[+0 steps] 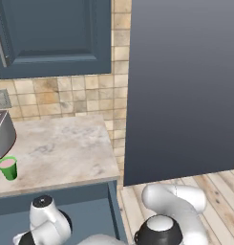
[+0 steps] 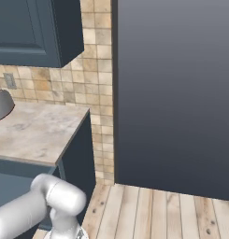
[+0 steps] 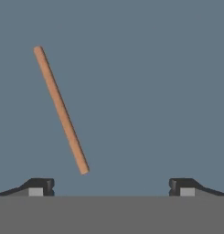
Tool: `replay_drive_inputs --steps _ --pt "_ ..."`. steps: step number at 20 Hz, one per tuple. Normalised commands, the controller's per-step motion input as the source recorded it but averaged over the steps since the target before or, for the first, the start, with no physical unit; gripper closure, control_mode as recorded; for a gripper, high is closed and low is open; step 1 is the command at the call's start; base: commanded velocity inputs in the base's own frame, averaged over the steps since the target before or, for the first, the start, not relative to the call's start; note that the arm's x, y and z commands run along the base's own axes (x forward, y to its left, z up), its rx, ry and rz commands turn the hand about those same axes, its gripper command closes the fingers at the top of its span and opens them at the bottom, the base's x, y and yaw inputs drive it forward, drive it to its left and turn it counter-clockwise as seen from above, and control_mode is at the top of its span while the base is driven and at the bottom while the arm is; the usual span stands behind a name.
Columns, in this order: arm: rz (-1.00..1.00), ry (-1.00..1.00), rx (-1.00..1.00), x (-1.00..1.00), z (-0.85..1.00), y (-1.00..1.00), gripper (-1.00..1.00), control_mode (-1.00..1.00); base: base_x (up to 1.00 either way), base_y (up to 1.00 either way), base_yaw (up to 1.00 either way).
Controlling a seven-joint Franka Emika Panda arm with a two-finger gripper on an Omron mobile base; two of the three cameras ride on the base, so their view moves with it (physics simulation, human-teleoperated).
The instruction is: Pick up the straw from the left drawer and put it inside the smoothie cup.
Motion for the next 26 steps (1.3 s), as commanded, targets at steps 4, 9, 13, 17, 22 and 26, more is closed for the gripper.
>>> replay_drive_inputs --steps 4,9,13,17,22,26 --pt "0.04 0.00 -0.01 0.05 -0.45 0.54 -1.00 -1.00 0.00 0.00 0.00" --pt "0.03 0.00 -0.01 0.03 -0.36 0.51 -1.00 -1.00 0.00 0.00 0.00" --pt "0.02 0.00 -0.01 0.02 -0.37 0.34 -1.00 -1.00 0.00 0.00 0.00" --pt "0.01 0.00 -0.02 0.00 -0.46 0.25 -1.00 -1.00 0.00 0.00 0.00" --pt "0.00 0.00 -0.03 0.00 -0.55 0.27 1.00 -1.00 0.00 0.00 0.00" --pt "0.00 0.00 0.00 0.00 -0.42 0.14 1.00 -1.00 0.00 0.00 0.00"
